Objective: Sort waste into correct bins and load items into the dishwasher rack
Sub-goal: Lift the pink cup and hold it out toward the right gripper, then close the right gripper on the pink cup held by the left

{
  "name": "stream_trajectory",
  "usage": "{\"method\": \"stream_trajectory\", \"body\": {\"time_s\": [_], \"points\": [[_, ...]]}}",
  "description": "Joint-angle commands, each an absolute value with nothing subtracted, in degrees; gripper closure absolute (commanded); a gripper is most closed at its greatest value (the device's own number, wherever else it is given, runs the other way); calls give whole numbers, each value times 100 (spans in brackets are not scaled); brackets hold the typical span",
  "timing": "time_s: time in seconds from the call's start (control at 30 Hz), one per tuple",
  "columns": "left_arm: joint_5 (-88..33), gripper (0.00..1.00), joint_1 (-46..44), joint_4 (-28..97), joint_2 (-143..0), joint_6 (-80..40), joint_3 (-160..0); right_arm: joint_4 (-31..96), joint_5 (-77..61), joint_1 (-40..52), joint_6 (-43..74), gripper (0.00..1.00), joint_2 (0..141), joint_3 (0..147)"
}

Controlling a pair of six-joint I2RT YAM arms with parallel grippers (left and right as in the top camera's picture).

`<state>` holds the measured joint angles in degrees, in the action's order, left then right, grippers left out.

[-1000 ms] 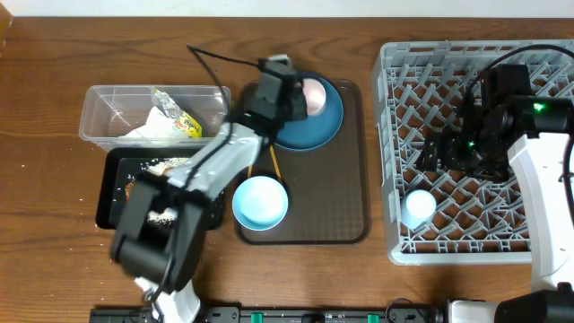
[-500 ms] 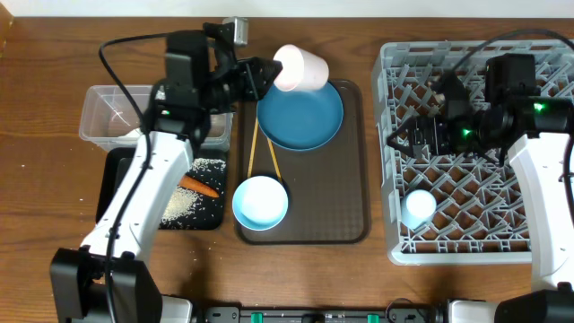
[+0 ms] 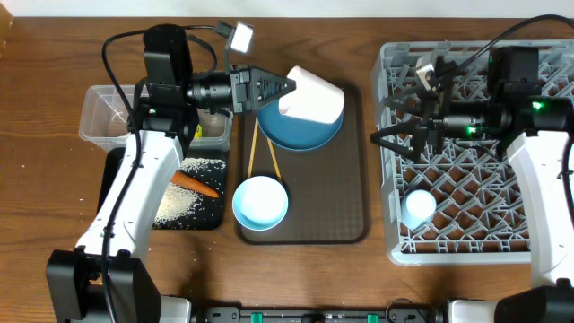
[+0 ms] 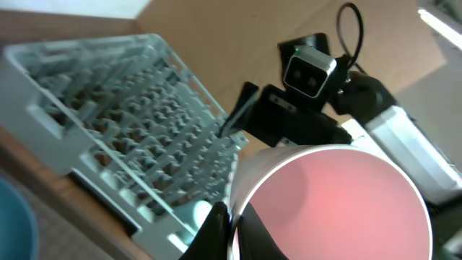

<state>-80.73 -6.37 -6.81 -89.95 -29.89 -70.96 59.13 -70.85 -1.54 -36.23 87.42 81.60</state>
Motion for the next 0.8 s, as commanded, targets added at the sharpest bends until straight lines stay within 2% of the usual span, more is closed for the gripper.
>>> {"method": "stream_trajectory", "body": {"time_s": [0.0,0.27,0.77], "points": [[-8486,94,-635,-770,-8991,-3227,-7144,5902,-7813,5,-4346,1,8814,8128],[-8289,94,-770,-832,-8991,-3225,-7144,5631,-8173,434,-4530,1,8816,8077],[-8366,94,-786,-827,-8991,-3227,-7144,4786,-7870,1146,-4528,2,8838,8077]]}}
